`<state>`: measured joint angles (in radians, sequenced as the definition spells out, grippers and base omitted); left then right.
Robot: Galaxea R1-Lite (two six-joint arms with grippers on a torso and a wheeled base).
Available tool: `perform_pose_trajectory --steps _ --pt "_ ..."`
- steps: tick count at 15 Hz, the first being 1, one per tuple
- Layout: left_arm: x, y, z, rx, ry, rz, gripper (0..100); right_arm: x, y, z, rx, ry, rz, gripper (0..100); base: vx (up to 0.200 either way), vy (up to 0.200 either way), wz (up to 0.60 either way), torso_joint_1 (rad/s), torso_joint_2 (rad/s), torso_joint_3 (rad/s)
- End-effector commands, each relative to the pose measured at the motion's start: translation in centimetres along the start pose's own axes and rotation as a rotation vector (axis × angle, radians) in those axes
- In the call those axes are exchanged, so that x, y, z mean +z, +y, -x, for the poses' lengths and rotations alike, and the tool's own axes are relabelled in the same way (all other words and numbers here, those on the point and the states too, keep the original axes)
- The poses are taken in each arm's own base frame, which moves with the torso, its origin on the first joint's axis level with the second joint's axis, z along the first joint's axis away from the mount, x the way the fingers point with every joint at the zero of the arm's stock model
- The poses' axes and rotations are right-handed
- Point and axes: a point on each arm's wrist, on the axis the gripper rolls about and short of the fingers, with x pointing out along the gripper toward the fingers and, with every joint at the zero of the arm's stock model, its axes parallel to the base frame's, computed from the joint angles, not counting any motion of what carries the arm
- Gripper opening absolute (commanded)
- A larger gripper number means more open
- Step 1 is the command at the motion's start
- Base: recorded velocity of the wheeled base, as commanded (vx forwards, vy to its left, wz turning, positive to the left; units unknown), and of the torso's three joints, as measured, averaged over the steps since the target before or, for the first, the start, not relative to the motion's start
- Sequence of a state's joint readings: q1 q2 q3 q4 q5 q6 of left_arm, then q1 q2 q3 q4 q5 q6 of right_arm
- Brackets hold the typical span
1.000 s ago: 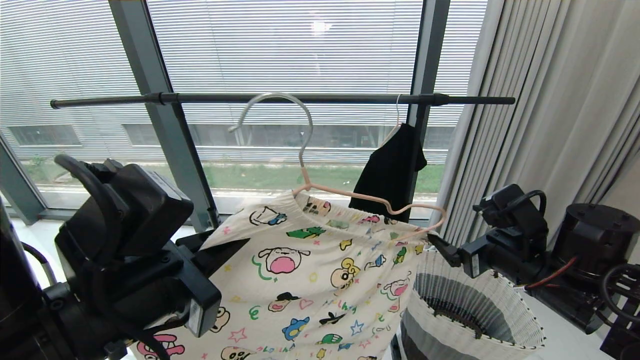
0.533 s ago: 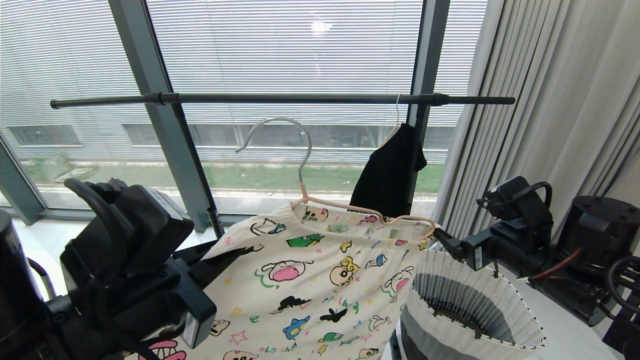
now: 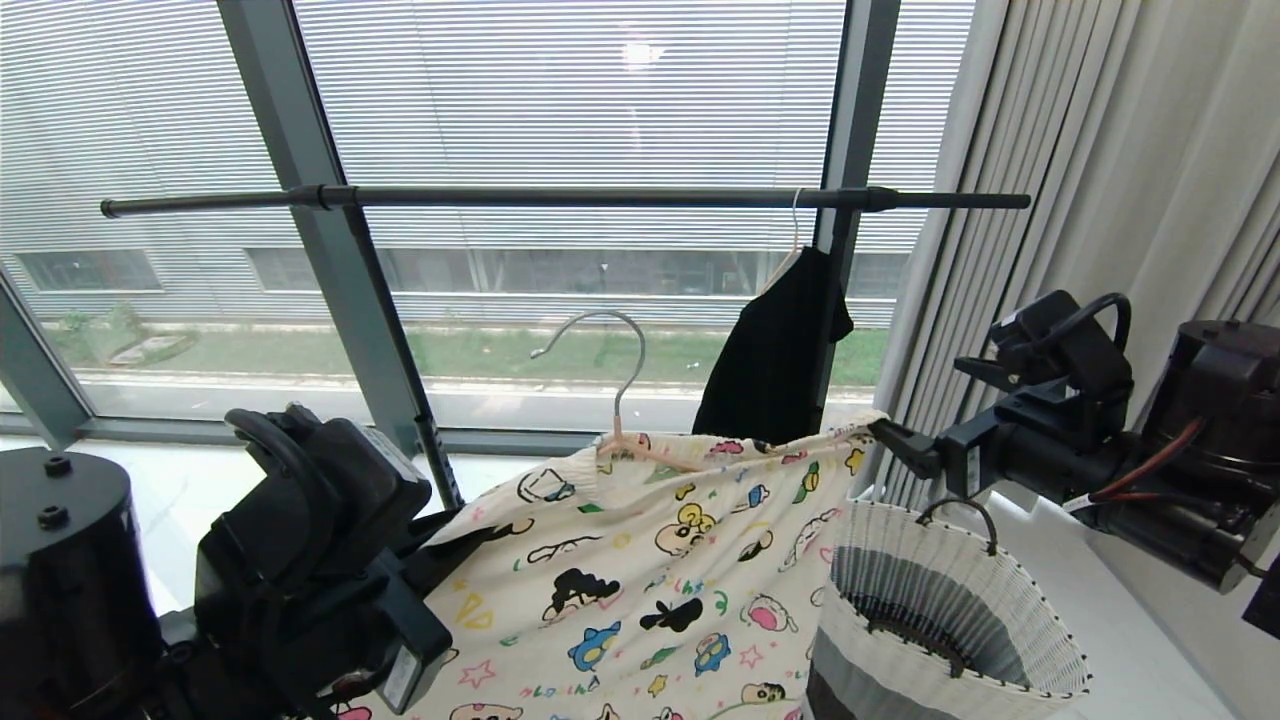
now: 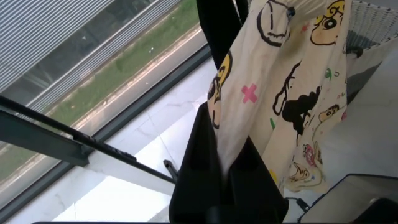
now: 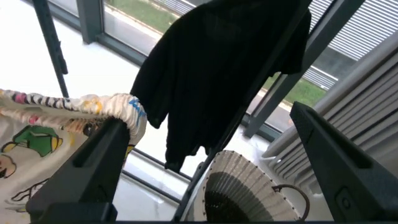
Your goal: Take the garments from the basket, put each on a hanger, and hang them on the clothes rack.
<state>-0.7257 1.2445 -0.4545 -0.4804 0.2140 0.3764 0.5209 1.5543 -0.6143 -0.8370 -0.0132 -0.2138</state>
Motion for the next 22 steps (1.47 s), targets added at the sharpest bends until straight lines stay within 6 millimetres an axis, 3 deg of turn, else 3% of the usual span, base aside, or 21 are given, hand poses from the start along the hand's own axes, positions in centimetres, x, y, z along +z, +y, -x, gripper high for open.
perform_pose_trajectory --steps 1,4,7,10,15,19,22 --pt "-1.3 0.1 -1.1 0.023 0.048 0.006 0 2.5 -0.4 2.2 0.028 -0.060 0.001 100 0.000 0.000 0.00 0.000 0.00 0.000" --pt "-1.1 0.1 -2.9 0.059 -0.003 0.021 0 4.4 0.1 7.4 0.139 -0.067 0.014 100 0.000 0.000 0.00 0.000 0.00 0.000" --pt "-0.4 0.0 -3.7 0.069 -0.059 0.030 0 4.6 2.0 12.4 0.303 -0.029 0.032 100 0.000 0.000 0.00 0.000 0.00 0.000" --pt "0.3 -0.3 -3.5 0.056 -0.094 0.029 0 3.7 2.5 14.1 0.369 0.017 0.057 100 0.000 0.000 0.00 0.000 0.00 0.000" --pt "1.7 -4.1 -2.8 -0.115 -0.163 -0.025 0 3.0 2.7 14.6 0.496 0.187 0.099 100 0.000 0.000 0.00 0.000 0.00 0.000" --pt "2.1 -6.8 -2.3 -0.227 -0.189 -0.078 0 2.1 3.6 12.6 0.623 0.250 0.192 100 0.000 0.000 0.00 0.000 0.00 0.000" --pt "2.4 -7.7 -2.1 -0.262 -0.205 -0.096 0 1.4 4.2 11.2 0.681 0.293 0.215 100 0.000 0.000 0.00 0.000 0.00 0.000"
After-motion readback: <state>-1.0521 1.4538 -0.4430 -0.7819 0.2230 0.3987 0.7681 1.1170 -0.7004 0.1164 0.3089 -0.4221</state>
